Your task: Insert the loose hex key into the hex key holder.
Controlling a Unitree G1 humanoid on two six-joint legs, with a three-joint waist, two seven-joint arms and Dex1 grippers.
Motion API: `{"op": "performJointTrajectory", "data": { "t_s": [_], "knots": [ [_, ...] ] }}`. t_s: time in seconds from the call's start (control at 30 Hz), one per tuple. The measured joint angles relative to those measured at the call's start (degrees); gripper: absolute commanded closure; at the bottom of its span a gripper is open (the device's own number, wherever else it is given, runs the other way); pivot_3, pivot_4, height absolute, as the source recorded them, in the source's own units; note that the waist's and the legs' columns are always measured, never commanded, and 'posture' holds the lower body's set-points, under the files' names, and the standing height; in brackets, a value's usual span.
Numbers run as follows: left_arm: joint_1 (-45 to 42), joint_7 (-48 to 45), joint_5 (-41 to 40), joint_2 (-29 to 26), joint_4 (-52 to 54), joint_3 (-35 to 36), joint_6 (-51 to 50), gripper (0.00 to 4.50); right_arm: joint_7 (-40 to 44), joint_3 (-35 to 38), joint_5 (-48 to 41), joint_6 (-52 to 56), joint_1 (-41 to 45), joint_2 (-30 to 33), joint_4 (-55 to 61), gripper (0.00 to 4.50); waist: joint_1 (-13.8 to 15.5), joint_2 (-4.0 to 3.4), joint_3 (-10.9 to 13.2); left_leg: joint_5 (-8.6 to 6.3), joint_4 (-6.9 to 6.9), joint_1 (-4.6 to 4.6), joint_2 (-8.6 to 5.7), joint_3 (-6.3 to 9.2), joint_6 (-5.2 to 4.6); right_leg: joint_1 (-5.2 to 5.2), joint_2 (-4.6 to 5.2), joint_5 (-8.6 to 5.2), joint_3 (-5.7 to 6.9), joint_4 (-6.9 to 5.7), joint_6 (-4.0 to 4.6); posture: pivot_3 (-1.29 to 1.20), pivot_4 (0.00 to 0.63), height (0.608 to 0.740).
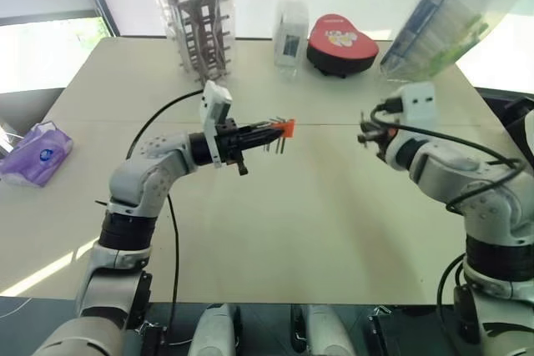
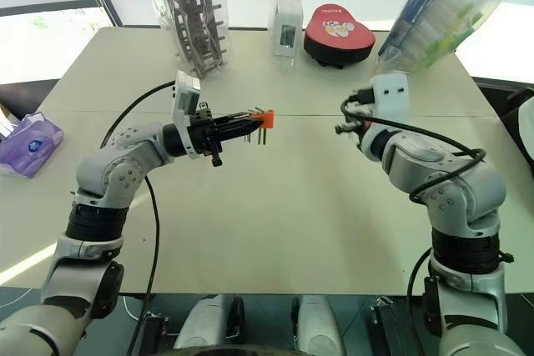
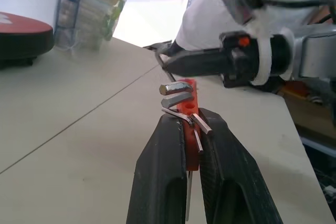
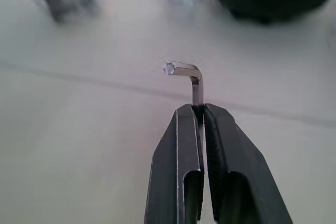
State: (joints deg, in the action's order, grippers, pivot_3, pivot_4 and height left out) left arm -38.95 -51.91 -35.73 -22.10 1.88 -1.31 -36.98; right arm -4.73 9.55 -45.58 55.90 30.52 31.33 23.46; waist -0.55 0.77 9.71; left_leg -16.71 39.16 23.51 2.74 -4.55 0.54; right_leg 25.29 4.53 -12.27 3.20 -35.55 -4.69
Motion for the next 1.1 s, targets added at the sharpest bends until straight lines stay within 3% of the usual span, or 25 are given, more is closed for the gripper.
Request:
{"op": "performJointTrajectory", "data": {
  "t_s": [0.17, 0.43, 0.73, 1.1],
  "knots": [
    [-3.5, 0.6, 0.2, 0.5, -3.0, 0.2, 0.0, 4.50, 13.6, -2.6, 5.1, -21.9, -1.3, -10.2, 1.9, 4.48, -0.2, -0.01, 0.0, 0.00, 0.00, -0.01, 0.01, 0.00, 0.00, 0.00, -0.02, 0.00, 0.01, 0.00, 0.00, 0.00, 0.150, 0.740],
    [-6.5, 1.0, 0.3, -0.7, -5.0, 0.5, -0.1, 4.50, 23.6, -9.1, 9.9, -37.7, -2.8, -22.4, -3.0, 4.48, -0.1, -0.02, 0.0, 0.01, 0.01, -0.02, 0.02, -0.05, 0.01, -0.01, -0.02, 0.01, 0.01, -0.03, 0.01, 0.00, 0.150, 0.740],
    [-5.0, 1.3, 0.0, -5.0, -0.3, 2.4, -1.5, 4.50, 27.5, -11.2, 15.6, -45.2, 0.3, -26.3, -12.5, 4.48, -0.3, -0.05, 0.0, 0.01, 0.01, -0.05, 0.04, -0.05, 0.02, 0.01, -0.02, 0.00, 0.01, -0.11, 0.01, 0.00, 0.150, 0.740],
    [-1.7, 3.2, 0.0, -6.0, 3.5, 3.1, -2.7, 4.50, 29.2, -10.2, 15.8, -46.3, 6.9, -27.4, -15.5, 4.48, -0.2, -0.06, 0.0, 0.03, 0.02, -0.07, 0.03, -0.12, 0.05, 0.02, 0.01, 0.00, 0.01, -0.26, 0.02, 0.00, 0.150, 0.740]
  ]
}}
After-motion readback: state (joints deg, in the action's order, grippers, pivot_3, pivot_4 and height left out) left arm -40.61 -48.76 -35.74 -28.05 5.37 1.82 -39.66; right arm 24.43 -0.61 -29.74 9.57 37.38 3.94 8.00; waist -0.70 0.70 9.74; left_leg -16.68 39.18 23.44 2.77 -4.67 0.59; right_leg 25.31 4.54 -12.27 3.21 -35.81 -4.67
